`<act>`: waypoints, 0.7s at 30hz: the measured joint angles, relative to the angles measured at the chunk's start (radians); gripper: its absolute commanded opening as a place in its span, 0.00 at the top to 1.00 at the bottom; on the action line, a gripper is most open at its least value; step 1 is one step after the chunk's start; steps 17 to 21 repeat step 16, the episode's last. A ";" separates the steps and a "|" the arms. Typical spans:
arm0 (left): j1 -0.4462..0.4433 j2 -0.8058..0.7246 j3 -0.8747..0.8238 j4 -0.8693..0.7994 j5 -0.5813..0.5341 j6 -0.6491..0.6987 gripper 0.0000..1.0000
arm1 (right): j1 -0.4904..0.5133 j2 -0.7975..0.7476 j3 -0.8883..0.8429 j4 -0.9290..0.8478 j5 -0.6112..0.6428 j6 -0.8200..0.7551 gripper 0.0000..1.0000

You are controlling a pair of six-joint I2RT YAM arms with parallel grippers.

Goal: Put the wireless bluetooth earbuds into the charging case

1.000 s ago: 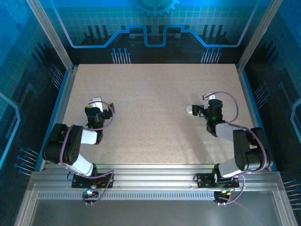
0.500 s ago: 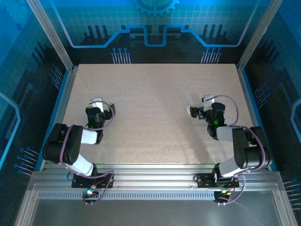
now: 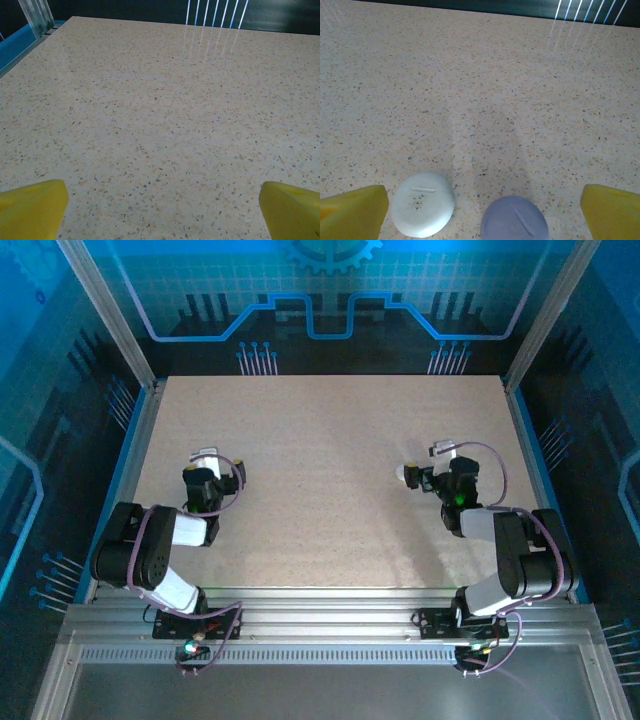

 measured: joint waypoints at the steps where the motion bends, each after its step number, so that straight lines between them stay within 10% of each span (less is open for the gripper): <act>1: 0.000 0.000 0.000 0.000 0.002 0.000 0.01 | 0.000 0.000 0.000 0.000 0.000 0.000 0.00; 21: 0.000 0.000 0.000 0.000 0.006 0.000 0.01 | 0.000 0.000 0.000 0.000 -0.007 0.000 0.00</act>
